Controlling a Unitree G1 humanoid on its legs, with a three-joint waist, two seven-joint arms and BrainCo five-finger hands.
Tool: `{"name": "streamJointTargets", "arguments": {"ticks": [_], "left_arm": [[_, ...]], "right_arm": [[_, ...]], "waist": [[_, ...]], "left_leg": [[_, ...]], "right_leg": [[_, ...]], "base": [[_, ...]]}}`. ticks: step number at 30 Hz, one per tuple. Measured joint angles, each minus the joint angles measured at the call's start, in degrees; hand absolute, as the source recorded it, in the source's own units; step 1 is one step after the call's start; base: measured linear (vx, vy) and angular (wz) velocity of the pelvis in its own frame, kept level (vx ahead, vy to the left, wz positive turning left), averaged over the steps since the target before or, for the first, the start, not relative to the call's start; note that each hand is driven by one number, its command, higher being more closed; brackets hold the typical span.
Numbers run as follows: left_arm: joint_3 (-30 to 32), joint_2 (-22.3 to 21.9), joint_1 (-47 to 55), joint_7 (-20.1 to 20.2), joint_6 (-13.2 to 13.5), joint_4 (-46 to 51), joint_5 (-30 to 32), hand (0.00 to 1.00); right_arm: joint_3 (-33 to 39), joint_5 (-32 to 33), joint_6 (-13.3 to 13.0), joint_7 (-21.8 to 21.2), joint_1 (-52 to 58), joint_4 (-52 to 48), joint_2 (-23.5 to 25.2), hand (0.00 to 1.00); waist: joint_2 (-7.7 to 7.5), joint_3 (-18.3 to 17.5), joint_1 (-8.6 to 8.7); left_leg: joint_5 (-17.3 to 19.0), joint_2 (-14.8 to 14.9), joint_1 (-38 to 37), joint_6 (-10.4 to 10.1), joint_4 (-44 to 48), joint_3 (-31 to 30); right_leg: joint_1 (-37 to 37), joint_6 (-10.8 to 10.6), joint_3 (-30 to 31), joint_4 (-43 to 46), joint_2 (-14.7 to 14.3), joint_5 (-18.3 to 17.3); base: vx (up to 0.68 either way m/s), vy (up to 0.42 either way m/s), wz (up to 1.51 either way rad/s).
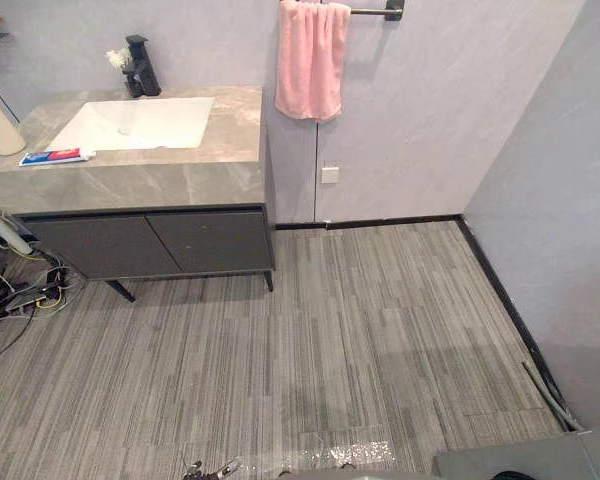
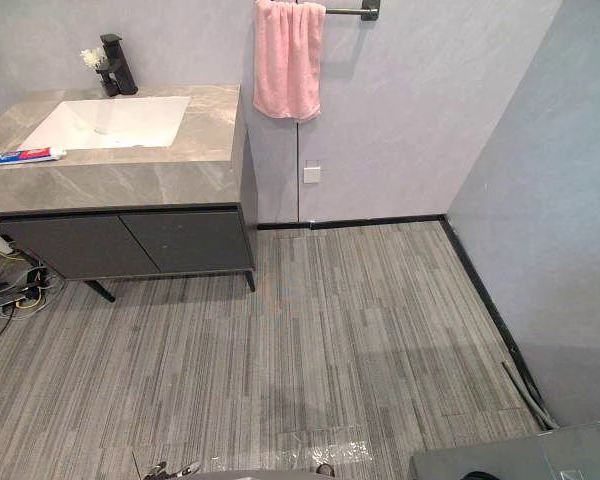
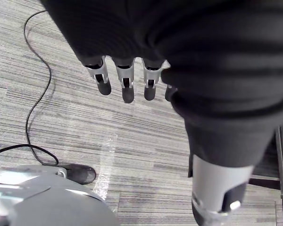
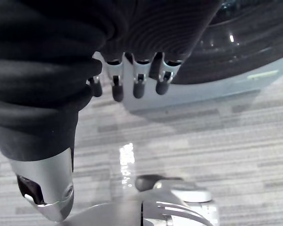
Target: Organize washtable
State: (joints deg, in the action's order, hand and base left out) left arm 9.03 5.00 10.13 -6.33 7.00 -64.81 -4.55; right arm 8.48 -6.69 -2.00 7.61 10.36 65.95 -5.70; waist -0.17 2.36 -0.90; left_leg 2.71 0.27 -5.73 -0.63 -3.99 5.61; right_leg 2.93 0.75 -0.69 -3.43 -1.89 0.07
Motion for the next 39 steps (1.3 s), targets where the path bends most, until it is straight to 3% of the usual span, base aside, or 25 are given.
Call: {"name": "streamJointTargets", "arguments": {"ticks": [10,14,16,17,19,20,23,26,27,29,30,31,32,34,36,37,39], "left_arm": [[0.2,0.0,0.0,0.0,-0.05,-0.01,-0.01,0.0],[3.57,-0.42,-0.07,-0.22,-0.16,0.36,-0.74,0.0],[6.24,-0.84,-0.23,-0.33,-0.18,2.58,-2.06,0.0],[8.65,-1.87,-0.17,-0.39,-0.18,4.62,-2.54,0.0],[9.85,-2.55,-0.17,-0.39,-0.1,6.35,-3.83,0.0],[11.34,-2.58,-1.23,-0.38,-0.1,8.12,-4.92,0.0],[11.65,-3.7,-1.36,-1.31,0.01,10.46,-6.3,0.0],[11.33,-5.56,-1.71,-1.4,0.55,11.35,-6.66,0.0],[11.4,-6.59,-1.81,-1.32,0.8,11.32,-6.84,0.0],[11.45,-7.41,-1.55,-1.32,1.18,11.34,-7.12,0.0],[11.51,-7.52,-1.22,-1.27,1.14,11.33,-7.13,0.0],[11.5,-7.14,-1.15,-1.24,1.14,11.29,-7.1,0.0],[11.52,-6.34,-1.3,-1.23,1.15,11.27,-7.05,0.0],[10.98,-5.18,-1.35,-1.23,0.89,11.17,-7.0,0.0],[8.12,-4.59,-1.81,-1.03,0.73,11.2,-6.69,0.0],[6.37,-4.66,-2.46,-0.72,0.66,11.2,-6.47,0.0],[4.36,-4.7,-4.23,0.32,0.71,11.21,-6.33,0.0]], "right_arm": [[0.25,0.5,0.08,0.11,0.02,0.01,0.09,0.0],[1.3,2.46,0.13,1.36,-0.4,-1.3,0.99,0.0],[2.09,4.17,0.07,2.78,-0.44,-3.92,2.11,0.0],[2.33,4.59,0.03,3.53,0.16,-6.77,2.6,0.0],[2.2,5.1,-0.12,3.93,0.81,-9.4,2.93,0.0],[1.48,5.09,-0.36,4.11,-0.02,-11.32,3.5,0.0],[-0.05,5.09,-1.2,4.0,-2.75,-12.98,3.01,0.0],[-0.22,5.12,-1.53,3.69,-4.98,-13.5,3.65,0.0],[0.15,5.12,-1.51,3.43,-5.64,-13.46,4.16,0.0],[0.61,5.09,-1.5,3.21,-5.97,-13.45,4.69,0.0],[0.58,5.0,-1.45,2.95,-5.98,-13.47,5.69,0.0],[0.55,4.97,-1.44,2.47,-5.65,-13.52,6.03,0.0],[0.41,4.78,-1.49,2.03,-5.62,-13.57,6.73,0.0],[0.37,4.31,-1.55,1.97,-5.45,-14.86,7.64,0.0],[0.67,4.38,-1.78,1.4,-5.22,-15.69,7.87,0.0],[0.67,4.41,-1.82,0.95,-5.22,-15.8,7.97,0.0],[0.93,5.76,-2.01,0.92,-5.03,-16.85,8.16,0.0]], "waist": [[-0.11,0.03,0.0],[-0.8,0.61,-0.02],[-1.25,2.27,-0.03],[-1.12,3.1,0.02],[-1.07,3.22,0.03],[-1.67,4.08,-0.09],[-1.03,4.96,-0.47],[0.65,5.33,-1.04],[1.87,5.76,-1.46],[2.64,5.19,-1.98],[2.26,4.62,-2.99],[1.37,4.46,-3.27],[-0.17,4.69,-3.23],[-1.57,4.55,-2.73],[-1.42,4.72,-1.66],[-1.79,4.54,-1.61],[-1.99,4.39,-1.24]], "left_leg": [[0.0,0.01,-0.06,0.0,-0.06,0.11],[0.74,0.59,0.71,-0.57,1.44,1.01],[4.39,1.75,3.41,-0.99,8.37,1.0],[8.51,3.61,6.37,-1.7,16.44,0.88],[11.08,5.54,9.58,-2.38,25.47,1.08],[9.88,7.04,15.8,-2.53,38.62,1.08],[9.65,9.78,24.91,-1.96,50.65,0.1],[9.75,9.51,27.0,-2.59,44.07,-0.92],[9.64,8.64,27.06,-2.64,37.9,-1.16],[8.59,6.85,25.46,-2.71,27.04,-1.11],[6.69,5.92,24.11,-1.05,26.62,1.7],[6.85,5.46,23.24,-0.91,26.55,3.14],[8.36,4.69,21.32,0.01,26.74,5.06],[11.35,4.96,16.46,1.33,27.75,8.19],[14.21,6.02,11.22,1.5,27.83,10.14],[15.43,6.48,7.47,0.89,26.43,11.52],[16.14,7.07,3.39,-0.17,23.69,12.54]], "right_leg": [[0.0,-0.01,0.11,-0.02,-0.01,0.01],[-0.22,0.0,0.48,0.26,-0.33,-0.07],[-0.36,0.35,0.35,1.74,-0.93,-1.03],[-0.44,0.97,-0.16,3.97,-2.04,-2.67],[-1.24,2.49,-0.79,6.11,-3.16,-4.94],[-1.34,3.63,-0.86,7.69,-3.41,-5.76],[-1.99,4.61,0.23,10.19,-3.53,-7.53],[-3.23,4.26,1.88,11.29,-3.21,-8.3],[-3.88,3.46,3.15,11.61,-2.56,-8.86],[-6.48,1.7,5.4,13.99,-1.36,-11.03],[-8.21,0.36,7.16,17.91,0.36,-14.59],[-8.44,-1.17,6.71,20.4,1.21,-15.67],[-9.88,-4.36,5.64,27.1,2.94,-17.47],[-16.26,-8.85,2.04,45.34,5.05,-15.97],[-19.43,-8.37,-1.84,56.28,6.46,-15.87],[-21.28,-7.05,-4.75,58.96,7.8,-16.59],[-24.58,-5.78,-8.85,56.12,9.6,-17.33]], "base": [[0.0,0.0,0.0],[0.0,-0.003,-0.05],[-0.03,-0.057,-0.08],[-0.05,-0.092,-0.06],[-0.05,-0.09,0.08],[-0.05,-0.086,0.04],[0.01,-0.037,-0.19],[0.16,0.115,-0.27],[0.24,0.207,-0.47],[0.26,0.234,-0.69],[0.33,0.247,-0.75],[0.34,0.237,-0.8],[0.37,0.209,-0.63],[0.38,0.174,-0.73],[0.4,0.098,-0.52],[0.5,0.061,-0.5],[0.44,0.01,-0.31]]}}
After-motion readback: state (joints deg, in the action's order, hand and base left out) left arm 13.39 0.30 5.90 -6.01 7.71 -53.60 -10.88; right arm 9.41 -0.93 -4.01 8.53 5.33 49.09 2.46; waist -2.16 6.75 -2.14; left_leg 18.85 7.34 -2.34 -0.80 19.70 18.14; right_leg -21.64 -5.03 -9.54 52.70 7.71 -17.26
